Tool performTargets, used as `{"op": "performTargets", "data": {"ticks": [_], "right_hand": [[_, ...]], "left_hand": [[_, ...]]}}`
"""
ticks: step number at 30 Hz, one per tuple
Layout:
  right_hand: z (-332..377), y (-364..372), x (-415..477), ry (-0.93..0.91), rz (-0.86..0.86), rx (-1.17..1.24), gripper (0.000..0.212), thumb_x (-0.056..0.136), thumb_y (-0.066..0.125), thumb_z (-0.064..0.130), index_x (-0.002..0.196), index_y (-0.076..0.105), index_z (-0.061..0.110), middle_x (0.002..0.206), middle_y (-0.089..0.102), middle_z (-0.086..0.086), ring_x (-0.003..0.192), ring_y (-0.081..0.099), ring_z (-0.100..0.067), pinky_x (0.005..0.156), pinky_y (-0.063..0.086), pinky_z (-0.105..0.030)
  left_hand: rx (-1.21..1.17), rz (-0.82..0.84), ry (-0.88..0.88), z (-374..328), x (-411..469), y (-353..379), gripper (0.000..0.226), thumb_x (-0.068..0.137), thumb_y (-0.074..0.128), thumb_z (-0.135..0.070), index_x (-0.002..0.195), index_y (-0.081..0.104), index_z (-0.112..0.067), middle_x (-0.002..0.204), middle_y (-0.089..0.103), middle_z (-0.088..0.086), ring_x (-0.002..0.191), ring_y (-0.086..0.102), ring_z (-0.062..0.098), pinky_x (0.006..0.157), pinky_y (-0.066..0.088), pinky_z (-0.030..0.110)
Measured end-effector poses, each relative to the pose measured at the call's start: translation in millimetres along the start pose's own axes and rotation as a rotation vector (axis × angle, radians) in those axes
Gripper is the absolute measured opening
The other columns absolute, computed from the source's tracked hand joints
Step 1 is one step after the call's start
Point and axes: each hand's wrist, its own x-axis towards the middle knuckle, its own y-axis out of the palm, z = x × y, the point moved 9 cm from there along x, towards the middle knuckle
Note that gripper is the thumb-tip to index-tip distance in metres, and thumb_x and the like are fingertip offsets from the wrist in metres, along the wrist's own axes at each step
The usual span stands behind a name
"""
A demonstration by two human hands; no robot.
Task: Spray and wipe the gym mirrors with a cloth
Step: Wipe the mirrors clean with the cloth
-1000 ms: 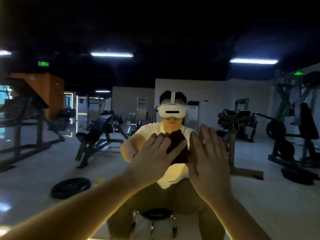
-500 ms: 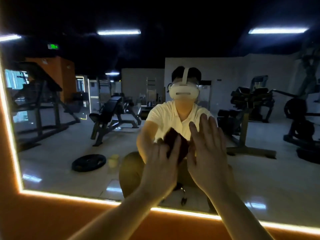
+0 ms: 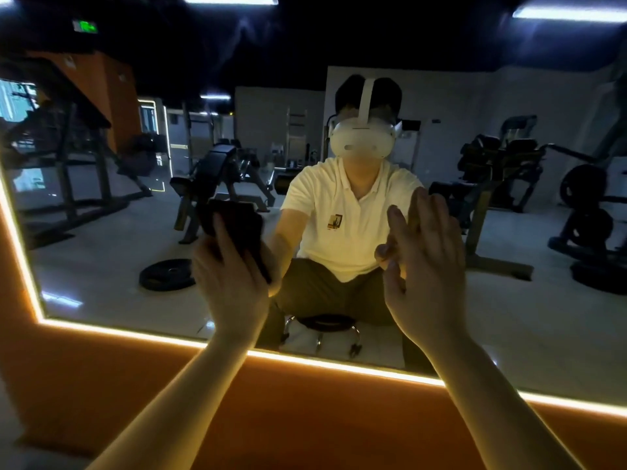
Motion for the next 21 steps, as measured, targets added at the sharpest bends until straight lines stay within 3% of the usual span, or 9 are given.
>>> {"op": "performTargets", "data": {"ticks": [2,4,7,10,13,16,21], "right_hand": [[2,2,-1,0.022,-0.01,0.013,0.065,0.097,0.049,0.022,0.16,0.036,0.015,0.172,0.011,-0.012,0.16,0.003,-0.03,0.125,0.016,-0.059],[4,6,-4,0.031,0.001,0.013,0.067,0.096,0.049,0.022,0.161,0.034,0.016,0.173,0.009,-0.011,0.16,0.002,-0.03,0.126,0.015,-0.058],[2,7,-7,-0.005,0.023,-0.009,0.068,0.096,0.049,0.021,0.161,0.032,0.016,0.173,0.008,-0.011,0.16,0.001,-0.03,0.125,0.016,-0.06],[-2,6,-8,-0.038,0.031,-0.038,0.066,0.096,0.049,0.021,0.161,0.033,0.015,0.173,0.01,-0.011,0.16,0.003,-0.03,0.126,0.017,-0.058],[-2,5,-9,-0.036,0.006,-0.041,0.068,0.096,0.051,0.02,0.161,0.033,0.015,0.173,0.01,-0.011,0.16,0.004,-0.03,0.126,0.015,-0.057],[-1,4,-10,-0.042,-0.019,-0.018,0.068,0.096,0.057,0.015,0.16,0.035,0.014,0.172,0.013,-0.012,0.16,0.006,-0.031,0.125,0.018,-0.059],[-9,0,-14,-0.057,0.029,-0.024,0.066,0.097,0.051,0.019,0.16,0.034,0.013,0.172,0.014,-0.011,0.16,0.007,-0.028,0.126,0.019,-0.056]], "left_hand": [[-0.004,0.152,0.056,-24,-34,21,0.057,0.112,0.031,-0.051,0.148,0.05,-0.011,0.121,0.061,0.021,0.107,0.059,0.034,0.091,0.049,0.043],[-0.119,0.267,0.13,-51,-74,33,0.044,0.108,0.047,-0.047,0.14,0.056,-0.018,0.117,0.065,0.012,0.103,0.066,0.03,0.088,0.06,0.044],[-0.033,0.434,0.678,-97,-146,44,0.085,0.085,0.079,-0.028,0.157,0.037,-0.011,0.124,0.054,0.014,0.107,0.06,0.025,0.095,0.058,0.041],[-0.008,0.512,0.869,-90,-147,42,0.097,0.075,0.086,-0.027,0.158,0.037,-0.018,0.123,0.05,0.007,0.107,0.057,0.021,0.098,0.055,0.039],[0.023,0.369,0.8,-51,-102,28,0.084,0.084,0.078,-0.021,0.158,0.036,-0.023,0.121,0.051,0.01,0.105,0.055,0.024,0.091,0.056,0.045],[0.098,0.291,0.604,2,-62,11,0.071,0.098,0.058,-0.022,0.162,0.027,-0.02,0.127,0.051,0.024,0.105,0.055,0.035,0.086,0.052,0.05],[0.021,0.356,0.399,-1,-92,15,0.069,0.103,0.05,-0.015,0.164,0.019,-0.01,0.13,0.046,0.033,0.104,0.057,0.039,0.082,0.057,0.048]]}}
